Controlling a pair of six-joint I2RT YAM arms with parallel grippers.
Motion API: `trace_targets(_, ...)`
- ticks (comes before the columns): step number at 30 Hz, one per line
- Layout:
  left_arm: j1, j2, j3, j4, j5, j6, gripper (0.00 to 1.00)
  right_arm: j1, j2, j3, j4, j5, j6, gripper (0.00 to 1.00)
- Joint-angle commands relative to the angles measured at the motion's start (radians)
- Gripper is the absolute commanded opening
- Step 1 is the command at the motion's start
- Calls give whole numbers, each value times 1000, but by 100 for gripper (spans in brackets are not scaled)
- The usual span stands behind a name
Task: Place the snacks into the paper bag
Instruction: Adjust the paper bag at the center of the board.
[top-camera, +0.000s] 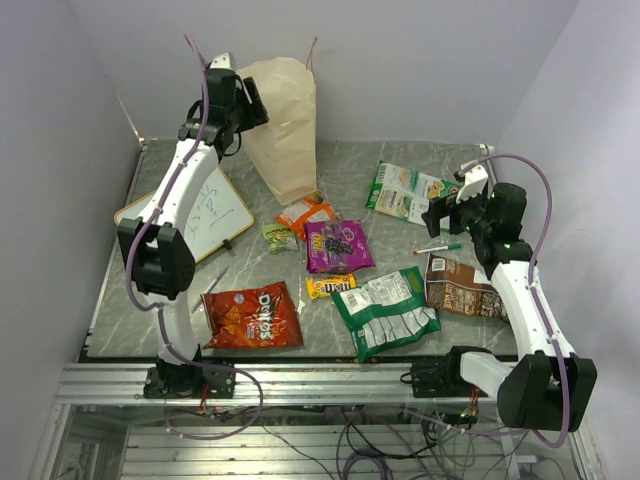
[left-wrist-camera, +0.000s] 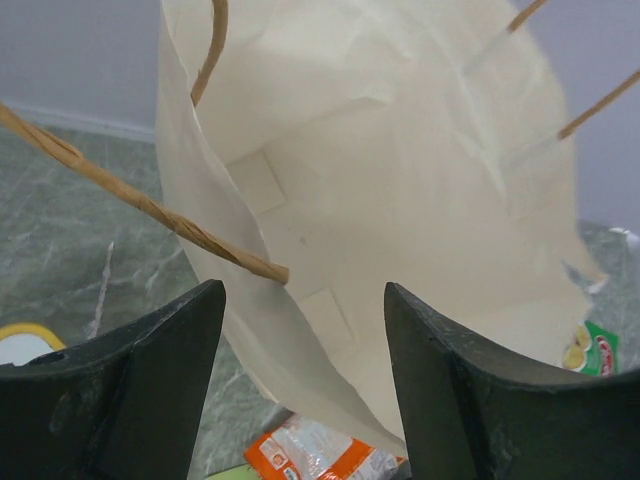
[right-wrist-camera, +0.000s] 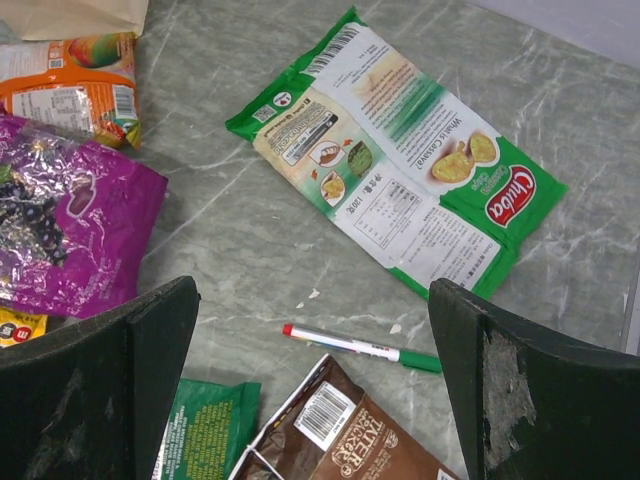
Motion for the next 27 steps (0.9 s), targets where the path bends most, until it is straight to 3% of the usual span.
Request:
trace_targets(1,-9,39,50,-37,-18,2,71,-8,-13,-2,4,-24,-8,100)
trace_targets(8,-9,59,51,-28,33,50,49,-14,-6,-1,0,-7,-22,100)
trace_targets(12,-9,58,60,-31,58,92,31,-17,14,-3,4,22,-30,100)
trace_targets(20,-9,73,98,-24,115,210,18,-19,55,3,0,61,-39,100)
trace_targets(27,-9,155,224,-113,239,251,7,-20,90,21,-9,120,-31,100)
